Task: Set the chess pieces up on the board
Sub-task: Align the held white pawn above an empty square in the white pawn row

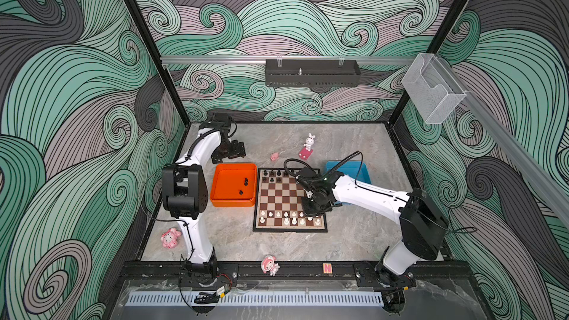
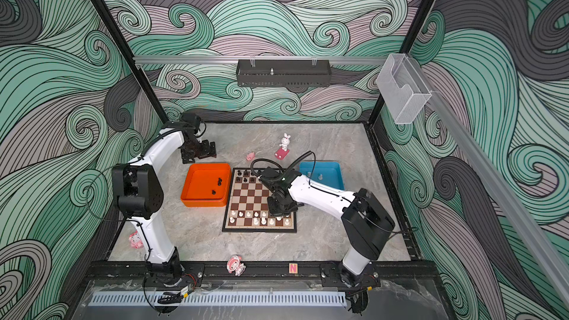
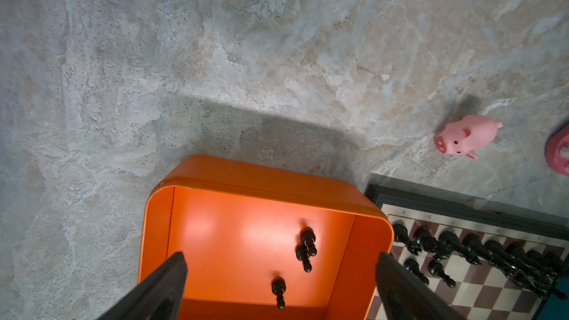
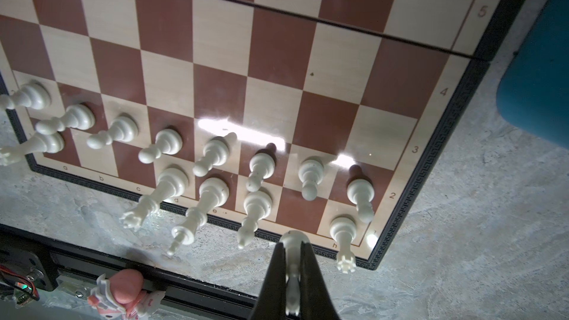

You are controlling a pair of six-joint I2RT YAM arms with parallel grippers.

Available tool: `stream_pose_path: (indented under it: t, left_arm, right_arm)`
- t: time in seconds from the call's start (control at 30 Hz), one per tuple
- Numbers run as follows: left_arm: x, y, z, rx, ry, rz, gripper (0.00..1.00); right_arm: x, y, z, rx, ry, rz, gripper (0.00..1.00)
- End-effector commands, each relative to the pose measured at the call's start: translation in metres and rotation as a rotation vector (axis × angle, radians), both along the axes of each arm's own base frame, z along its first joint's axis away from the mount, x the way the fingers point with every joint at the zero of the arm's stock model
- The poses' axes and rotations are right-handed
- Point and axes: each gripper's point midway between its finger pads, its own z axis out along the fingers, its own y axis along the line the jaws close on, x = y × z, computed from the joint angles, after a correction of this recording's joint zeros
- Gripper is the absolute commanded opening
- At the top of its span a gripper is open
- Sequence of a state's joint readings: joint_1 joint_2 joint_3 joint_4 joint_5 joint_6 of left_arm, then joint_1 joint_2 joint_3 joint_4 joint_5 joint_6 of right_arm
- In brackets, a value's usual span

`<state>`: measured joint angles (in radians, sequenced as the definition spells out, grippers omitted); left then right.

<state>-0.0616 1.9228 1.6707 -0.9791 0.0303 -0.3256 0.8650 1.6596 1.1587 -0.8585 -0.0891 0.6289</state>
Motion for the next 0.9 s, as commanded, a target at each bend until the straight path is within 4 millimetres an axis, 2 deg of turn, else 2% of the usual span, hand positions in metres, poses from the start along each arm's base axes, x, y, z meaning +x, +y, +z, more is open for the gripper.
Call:
stream_pose_path:
  t: [0.0, 0.87]
  left_arm:
    - [-0.001, -0.001, -0.002, -0.006, 0.007, 0.003, 0.98]
    - [-0.001, -0.001, -0.004, -0.005, 0.013, 0.002, 0.98]
  right_arm:
    - [-0.004, -0.002, -0.009, -0.023, 0.027, -0.001, 0.02]
    - [-0.008, -0.003, -0.023, -0.045, 0.063, 0.005, 0.06]
